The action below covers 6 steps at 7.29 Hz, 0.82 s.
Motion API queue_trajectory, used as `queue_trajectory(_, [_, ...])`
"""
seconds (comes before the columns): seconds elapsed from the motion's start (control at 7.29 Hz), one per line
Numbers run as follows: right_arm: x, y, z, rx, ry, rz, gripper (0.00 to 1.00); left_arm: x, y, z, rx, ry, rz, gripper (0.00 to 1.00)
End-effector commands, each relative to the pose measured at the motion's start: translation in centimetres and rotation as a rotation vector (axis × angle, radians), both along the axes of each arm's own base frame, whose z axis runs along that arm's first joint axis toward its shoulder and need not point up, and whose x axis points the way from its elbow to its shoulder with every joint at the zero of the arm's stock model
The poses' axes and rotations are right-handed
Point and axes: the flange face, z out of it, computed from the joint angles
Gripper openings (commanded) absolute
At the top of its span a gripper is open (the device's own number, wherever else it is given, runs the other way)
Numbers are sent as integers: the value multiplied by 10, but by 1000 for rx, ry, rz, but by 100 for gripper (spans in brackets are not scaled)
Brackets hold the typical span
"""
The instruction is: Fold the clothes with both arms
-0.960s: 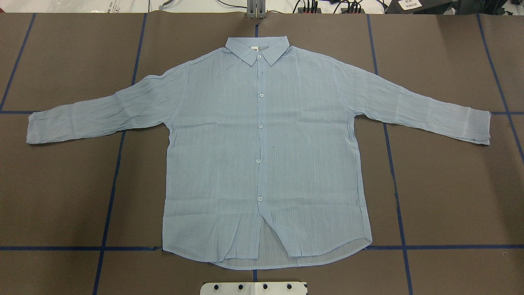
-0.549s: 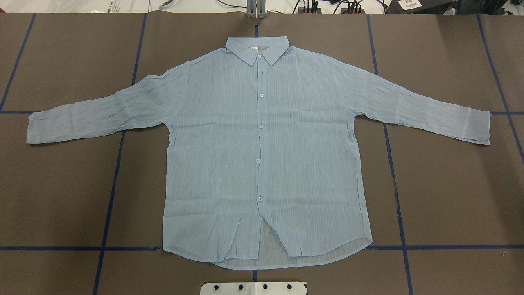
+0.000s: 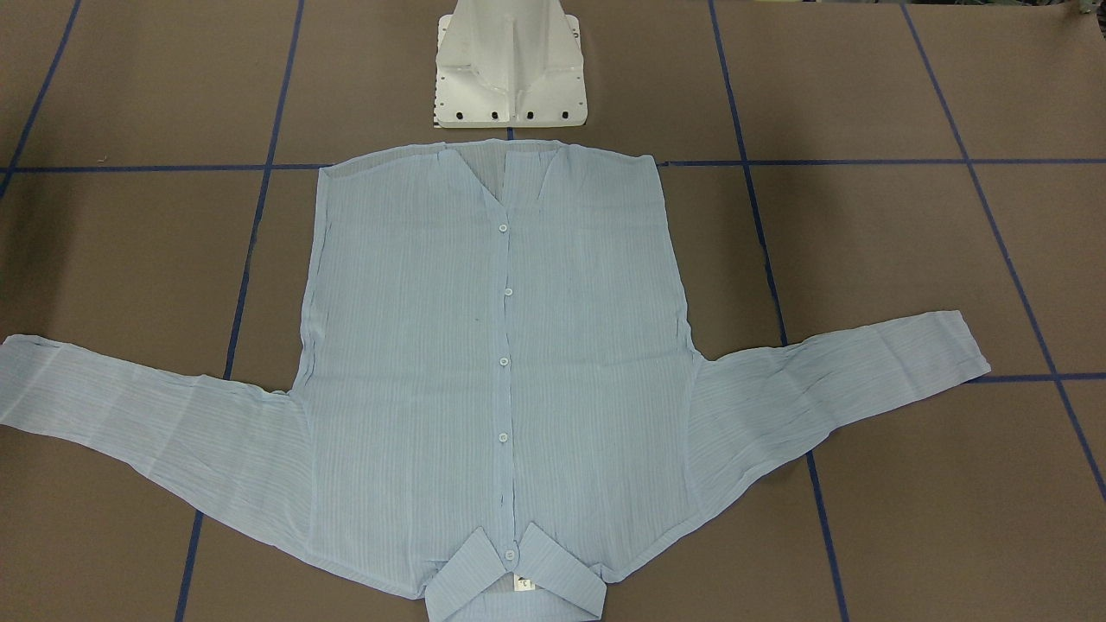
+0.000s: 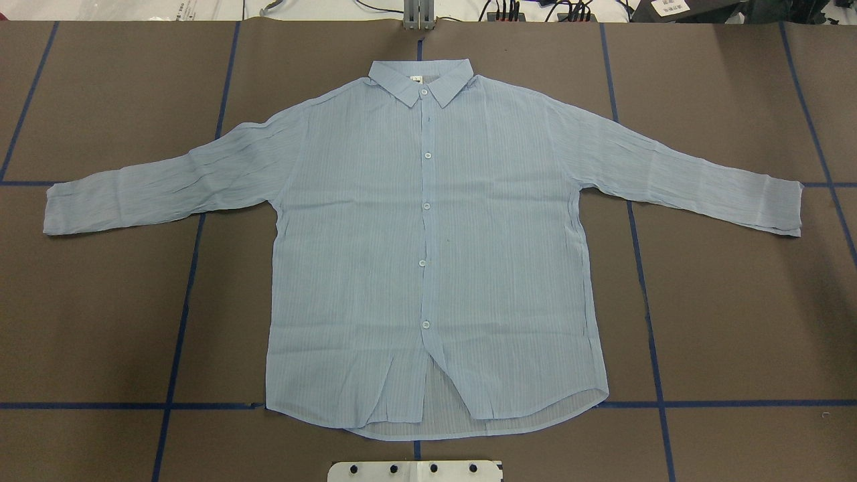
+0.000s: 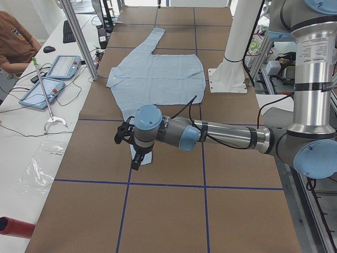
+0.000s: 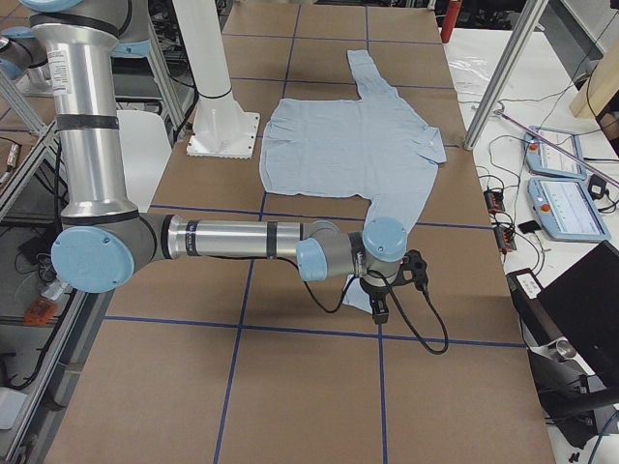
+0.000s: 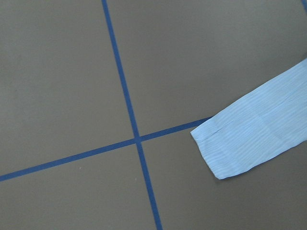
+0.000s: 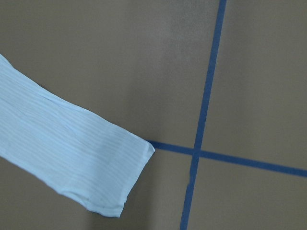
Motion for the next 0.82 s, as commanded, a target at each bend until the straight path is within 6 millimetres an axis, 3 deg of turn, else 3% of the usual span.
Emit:
queue_trajectory(0.0, [-58,4,42,49,-41,12,100,12,-32,0,-2,29,28,100])
queue_trajectory(0.14, [-86,9,41,17,-37,40,100,14,-31,1,3,26,33,100])
queue_trajectory(0.27, [-118,29,53,66,-7,11,100,14,-30,-1,10,26,34,100])
queue_trajectory(0.55, [-155,41,53,23,-18,56,100,14,-31,-4,18,26,34,100])
queue_trajectory(0.69, [-160,41,53,25,-13,52,98,14,-32,-6,20,27,33,100])
